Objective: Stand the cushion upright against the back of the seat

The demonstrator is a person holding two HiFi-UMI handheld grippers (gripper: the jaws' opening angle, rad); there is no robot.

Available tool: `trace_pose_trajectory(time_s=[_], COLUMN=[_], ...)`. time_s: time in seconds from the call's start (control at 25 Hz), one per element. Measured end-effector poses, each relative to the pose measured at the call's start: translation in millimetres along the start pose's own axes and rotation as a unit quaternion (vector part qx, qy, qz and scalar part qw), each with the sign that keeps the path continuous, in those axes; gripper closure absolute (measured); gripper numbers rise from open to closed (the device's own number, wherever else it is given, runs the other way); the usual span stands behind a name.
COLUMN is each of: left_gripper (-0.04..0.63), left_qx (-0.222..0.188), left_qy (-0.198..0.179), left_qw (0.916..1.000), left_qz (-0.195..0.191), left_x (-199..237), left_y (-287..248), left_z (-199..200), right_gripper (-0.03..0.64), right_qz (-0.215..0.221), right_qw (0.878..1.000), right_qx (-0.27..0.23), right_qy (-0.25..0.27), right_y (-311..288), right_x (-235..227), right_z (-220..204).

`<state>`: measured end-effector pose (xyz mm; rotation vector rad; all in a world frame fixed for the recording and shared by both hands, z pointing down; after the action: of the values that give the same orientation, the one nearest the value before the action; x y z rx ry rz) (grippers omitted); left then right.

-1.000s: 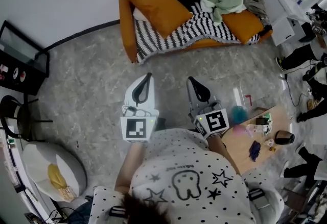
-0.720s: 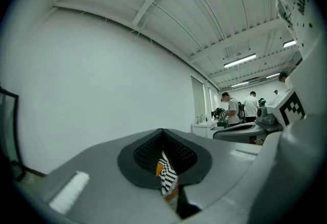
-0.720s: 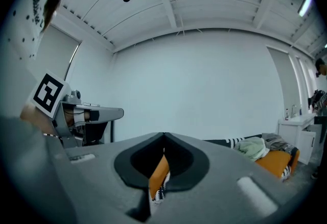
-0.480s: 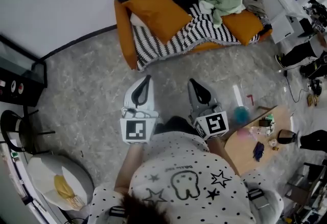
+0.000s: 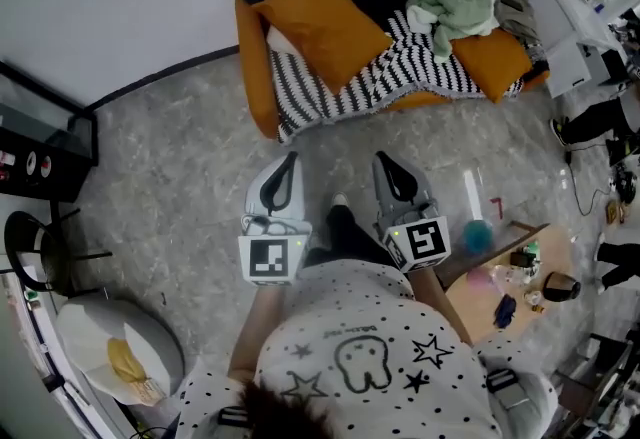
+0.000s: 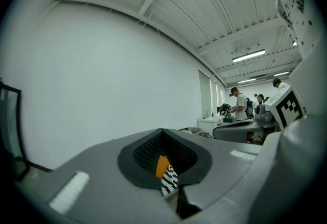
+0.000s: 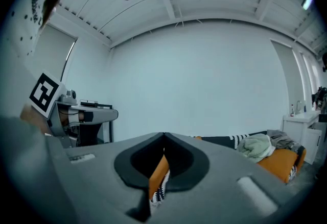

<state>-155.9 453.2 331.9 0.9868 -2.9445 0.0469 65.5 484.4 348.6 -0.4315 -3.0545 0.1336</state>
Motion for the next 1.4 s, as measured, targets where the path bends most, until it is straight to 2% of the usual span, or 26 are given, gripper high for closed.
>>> trace_pose_trajectory(time_s=[0.2,0.44,0.64,0.92,1.24,1.4], left_gripper=[0.600,0.600,0.600,0.600,0.600,0.600], left_qx=[-0.008,-0.015,-0.009,-0.026,-0.016,-0.013], left_qy=[0.010,-0.001,0.003,-0.008,-0.005,-0.015], left_qw=[0.9997,0.9987,0.9981,0.9968,0.9978,0.9983], left_qz=[0.021,0.048,0.060,0.075,0.065,0.054], left_x=[9.5,13.0,12.9,5.6,1.7,2.4], left_y=[-31.9,-69.4,-99.0,-128.8,-148.0,-159.4], left_z=[4.0,1.2,2.0,2.2,3.6,3.3], right_gripper=[0.621,0.621,0.621,0.621,0.621,0.621], right_qz=[0.029,0.054,0.062,0.060,0.057,0.053], right_qw=[1.000,0.998,0.998,0.998,0.998,0.999], right_qx=[0.003,0.008,0.008,0.001,0.003,0.010], right_qy=[0.008,0.013,0.013,0.012,0.000,-0.005], right_y=[-36.1,-69.7,-90.0,-97.3,-103.0,-106.3], right_x=[-19.7,-53.6,-77.4,-113.7,-124.9,-130.5], right_z=[5.5,7.6,6.6,2.7,0.7,-2.5])
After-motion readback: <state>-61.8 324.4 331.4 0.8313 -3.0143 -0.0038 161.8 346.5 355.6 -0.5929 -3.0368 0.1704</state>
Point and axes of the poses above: the fingertips, and each gripper's own axes: y backward along the fingers, x to its left, z out of its top, the point moved 10 cm from there along y, backward along the fingers, and after that the axes turned 4 degrees about -z, right-handed, at the moved point
